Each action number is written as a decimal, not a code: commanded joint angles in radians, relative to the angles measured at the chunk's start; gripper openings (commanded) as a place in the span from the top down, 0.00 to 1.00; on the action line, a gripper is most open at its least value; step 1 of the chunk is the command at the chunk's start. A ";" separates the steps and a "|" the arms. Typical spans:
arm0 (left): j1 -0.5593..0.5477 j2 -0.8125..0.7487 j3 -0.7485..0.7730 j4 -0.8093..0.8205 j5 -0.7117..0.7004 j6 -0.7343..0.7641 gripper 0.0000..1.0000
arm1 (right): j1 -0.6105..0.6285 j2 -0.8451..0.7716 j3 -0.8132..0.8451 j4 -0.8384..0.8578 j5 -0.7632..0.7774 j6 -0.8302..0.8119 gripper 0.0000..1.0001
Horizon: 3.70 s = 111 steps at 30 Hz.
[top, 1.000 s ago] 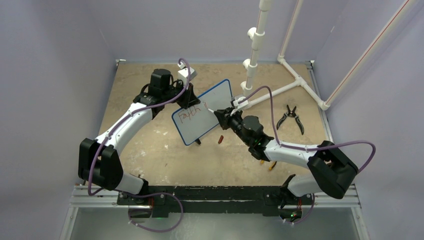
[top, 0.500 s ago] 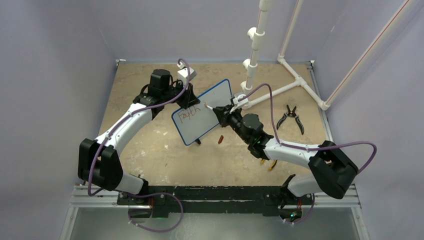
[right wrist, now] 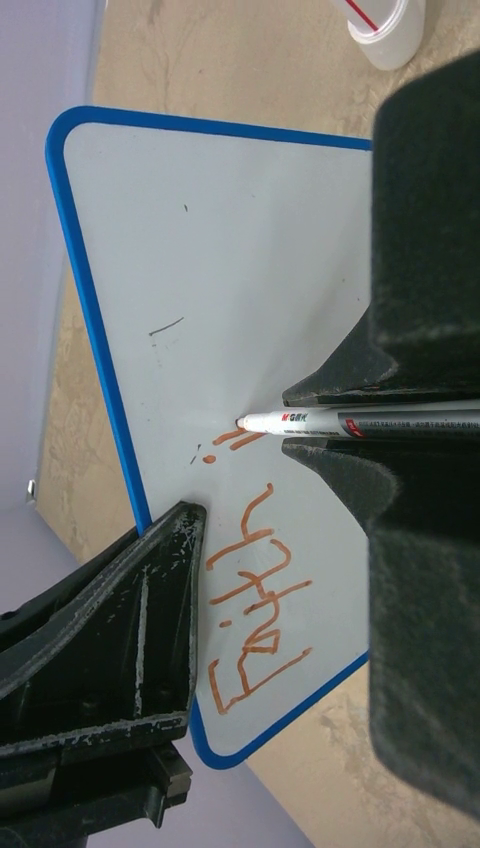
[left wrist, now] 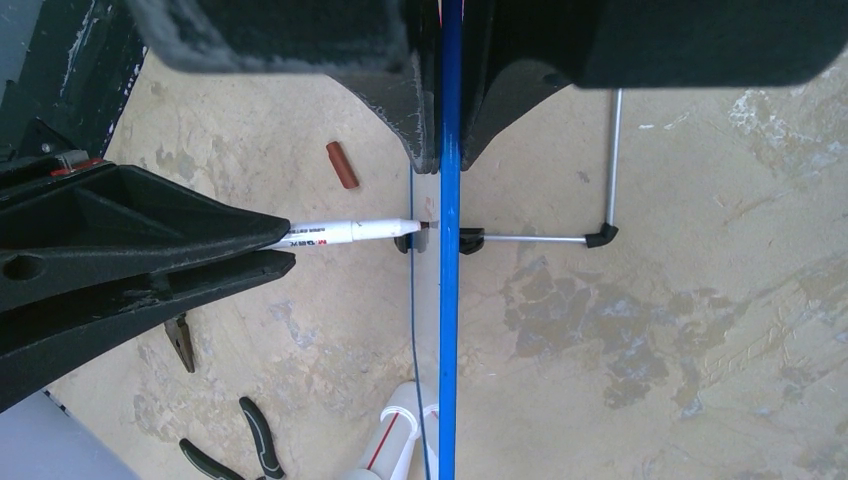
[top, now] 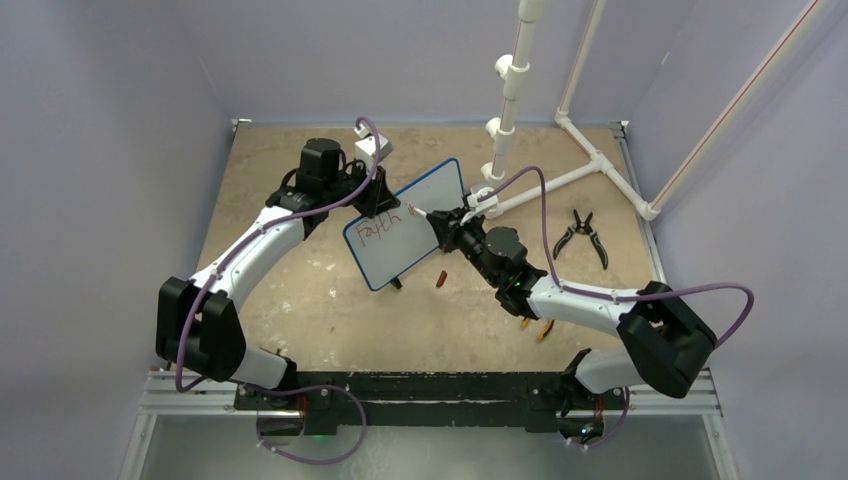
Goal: Write a sentence on the whiteboard
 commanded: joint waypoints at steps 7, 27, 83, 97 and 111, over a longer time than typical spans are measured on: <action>-0.004 -0.026 -0.018 0.001 0.004 0.022 1.00 | -0.007 -0.002 0.038 0.048 0.095 0.002 1.00; -0.004 -0.017 -0.027 0.012 0.009 0.016 1.00 | -0.007 0.028 -0.042 0.012 0.092 0.069 1.00; -0.044 0.264 0.176 0.092 0.060 -0.100 0.47 | -0.251 -0.184 -0.063 -0.032 -0.321 0.087 1.00; -0.054 0.291 0.171 0.082 0.082 -0.053 0.89 | -0.252 -0.089 0.008 0.065 -0.275 0.052 1.00; -0.061 0.281 0.160 0.075 0.090 -0.034 1.00 | -0.251 -0.008 0.048 0.102 -0.294 0.052 1.00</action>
